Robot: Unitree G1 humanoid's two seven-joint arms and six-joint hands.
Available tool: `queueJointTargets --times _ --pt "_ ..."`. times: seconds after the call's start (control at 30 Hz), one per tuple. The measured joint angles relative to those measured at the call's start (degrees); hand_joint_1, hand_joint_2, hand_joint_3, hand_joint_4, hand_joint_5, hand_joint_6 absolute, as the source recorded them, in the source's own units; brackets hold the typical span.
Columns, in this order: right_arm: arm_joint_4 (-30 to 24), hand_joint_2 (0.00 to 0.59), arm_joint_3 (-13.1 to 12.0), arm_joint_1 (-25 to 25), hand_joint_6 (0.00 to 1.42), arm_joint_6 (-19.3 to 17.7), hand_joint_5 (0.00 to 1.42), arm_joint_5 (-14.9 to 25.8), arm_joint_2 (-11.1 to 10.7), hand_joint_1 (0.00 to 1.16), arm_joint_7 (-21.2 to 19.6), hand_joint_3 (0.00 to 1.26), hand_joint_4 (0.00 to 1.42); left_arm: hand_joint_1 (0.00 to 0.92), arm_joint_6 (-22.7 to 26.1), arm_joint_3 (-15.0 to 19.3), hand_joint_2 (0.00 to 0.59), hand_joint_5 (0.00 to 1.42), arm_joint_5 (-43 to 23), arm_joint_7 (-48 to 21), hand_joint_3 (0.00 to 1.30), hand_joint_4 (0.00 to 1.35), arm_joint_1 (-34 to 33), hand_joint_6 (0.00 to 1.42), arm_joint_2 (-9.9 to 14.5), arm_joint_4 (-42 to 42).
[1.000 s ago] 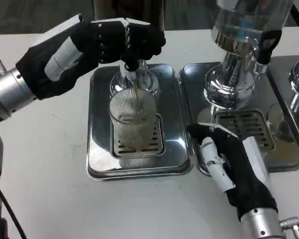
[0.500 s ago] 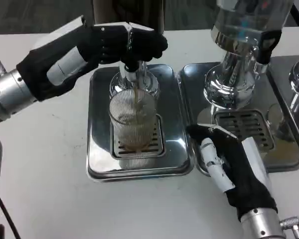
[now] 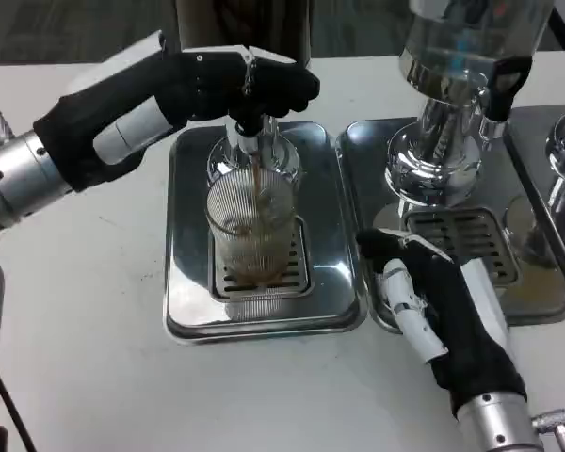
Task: Grasp the cup under the faucet to collect the drink, then remove the cup.
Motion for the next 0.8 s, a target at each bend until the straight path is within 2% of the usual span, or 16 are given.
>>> queueJointTargets --times 0.1,0.2,0.23,0.27,0.33,0.57,0.8 --pt "-0.03 0.495 -0.1 0.0 0.32 0.0 0.31 0.53 0.0 0.23 0.07 0.32 0.3 0.0 -0.68 -0.09 0.061 0.24 0.33 0.13 0.34 0.25 0.08 0.26 0.02 0.0" --pt "-0.18 0.394 -0.29 0.0 0.29 0.0 0.3 0.89 0.0 0.36 0.34 0.26 0.26 0.0 -0.85 -0.12 0.061 0.24 0.53 0.35 0.34 0.25 0.09 0.27 0.03 0.0" --pt "-0.33 0.378 -0.34 0.0 0.28 0.0 0.29 1.21 0.0 0.39 0.56 0.25 0.26 0.0 -0.94 -0.15 0.061 0.24 0.56 0.46 0.34 0.25 0.09 0.27 0.03 0.0" --pt "-0.74 0.338 -0.36 0.0 0.25 0.0 0.26 1.7 -0.01 0.42 0.77 0.2 0.24 0.0 -1.07 -0.17 0.06 0.24 0.6 0.6 0.34 0.25 0.09 0.27 0.04 0.0" --pt "-1.65 0.292 -0.4 -0.21 0.21 0.0 0.22 1.86 -0.11 0.45 1.51 0.12 0.21 0.0 -1.18 -0.21 0.063 0.24 0.64 0.69 0.34 0.25 0.1 0.27 0.07 0.0" --pt "-3.41 0.259 -0.03 -1.44 0.15 0.71 0.16 2.11 -0.84 0.47 5.29 0.06 0.15 0.0 -1.52 -0.34 0.068 0.24 0.66 0.78 0.34 0.25 0.1 0.27 0.25 0.0" --pt "-4.25 0.249 0.07 -2.54 0.1 1.94 0.1 2.11 -0.83 0.48 6.88 0.01 0.08 0.0 -1.59 -0.4 0.071 0.24 0.65 0.8 0.34 0.25 0.11 0.27 0.35 0.0"
